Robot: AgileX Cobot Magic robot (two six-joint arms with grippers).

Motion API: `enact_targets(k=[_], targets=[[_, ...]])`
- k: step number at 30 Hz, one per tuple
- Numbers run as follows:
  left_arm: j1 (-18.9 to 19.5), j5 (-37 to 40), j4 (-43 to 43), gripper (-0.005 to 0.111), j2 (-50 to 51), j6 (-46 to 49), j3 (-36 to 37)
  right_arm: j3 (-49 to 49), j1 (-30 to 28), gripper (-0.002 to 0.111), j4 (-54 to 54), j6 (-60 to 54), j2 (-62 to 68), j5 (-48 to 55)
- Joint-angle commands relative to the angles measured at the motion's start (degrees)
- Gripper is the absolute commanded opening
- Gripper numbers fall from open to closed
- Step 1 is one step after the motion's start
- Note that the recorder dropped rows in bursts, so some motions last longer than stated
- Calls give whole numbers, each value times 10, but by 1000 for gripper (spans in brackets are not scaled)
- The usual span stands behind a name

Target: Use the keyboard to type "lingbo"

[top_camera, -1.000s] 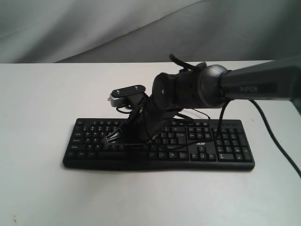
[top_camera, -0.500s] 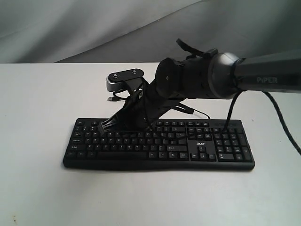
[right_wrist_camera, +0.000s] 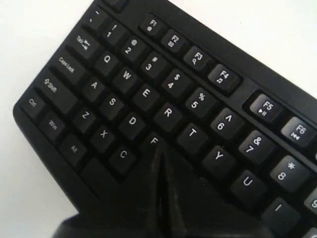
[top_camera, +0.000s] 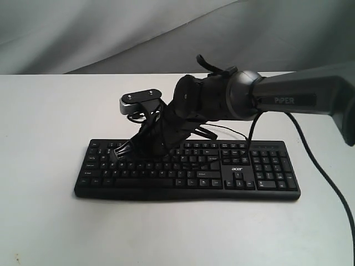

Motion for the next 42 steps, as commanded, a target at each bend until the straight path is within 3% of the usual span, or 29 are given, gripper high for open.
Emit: enact_targets(k=[1,42], targets=[[1,-3,-5,1,-1,-2,2,-4,1,0,16,-18,6,-7],[1,-3,-5,1,-1,-2,2,-4,1,0,27,-48,9,-17]])
